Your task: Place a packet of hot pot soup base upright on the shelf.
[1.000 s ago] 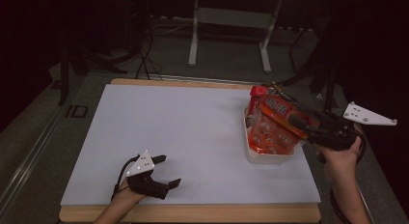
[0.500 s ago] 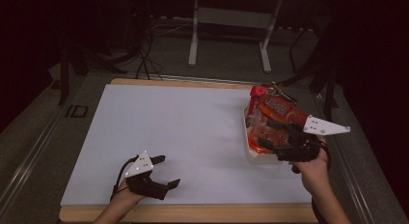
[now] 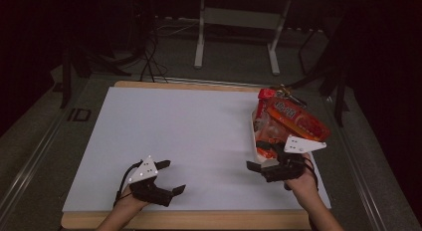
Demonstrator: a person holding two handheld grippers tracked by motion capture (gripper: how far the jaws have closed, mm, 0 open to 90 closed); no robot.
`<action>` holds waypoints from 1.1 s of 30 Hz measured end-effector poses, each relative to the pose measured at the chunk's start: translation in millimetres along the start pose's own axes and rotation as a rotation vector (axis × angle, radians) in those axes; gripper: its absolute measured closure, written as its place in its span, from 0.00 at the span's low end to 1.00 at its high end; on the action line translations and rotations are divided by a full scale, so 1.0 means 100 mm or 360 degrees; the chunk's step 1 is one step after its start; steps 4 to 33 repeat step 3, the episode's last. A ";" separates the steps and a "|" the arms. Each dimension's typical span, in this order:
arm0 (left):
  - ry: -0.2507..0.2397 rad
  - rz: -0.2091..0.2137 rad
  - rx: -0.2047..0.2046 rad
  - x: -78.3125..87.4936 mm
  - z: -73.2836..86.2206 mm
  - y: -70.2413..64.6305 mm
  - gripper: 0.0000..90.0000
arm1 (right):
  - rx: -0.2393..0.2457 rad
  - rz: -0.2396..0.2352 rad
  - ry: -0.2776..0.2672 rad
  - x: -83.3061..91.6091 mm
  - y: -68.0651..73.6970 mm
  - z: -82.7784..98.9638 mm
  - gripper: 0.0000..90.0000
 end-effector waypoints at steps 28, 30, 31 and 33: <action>-0.0003 0.0002 -0.0007 0.00 0.00 0.00 0.05 | -0.0044 -0.0013 0.0021 -0.03 -0.02 0.10 0.19; -0.0003 0.0002 -0.0007 0.00 0.00 0.00 0.05 | -0.0044 -0.0013 0.0021 -0.03 -0.02 0.10 0.19; -0.0003 0.0002 -0.0007 0.00 0.00 0.00 0.05 | -0.0044 -0.0013 0.0021 -0.03 -0.02 0.10 0.19; -0.0003 0.0002 -0.0007 0.00 0.00 0.00 0.05 | -0.0044 -0.0013 0.0021 -0.03 -0.02 0.10 0.19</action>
Point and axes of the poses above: each handheld gripper's, and its own axes: x roughly backward along the jaws, z roughly out of its underside, y roughly to its left, the point moved 4 cm from there along -x, roughly forward along the jaws, and after that the axes turned 11 degrees about -y, right-handed, at the moved point
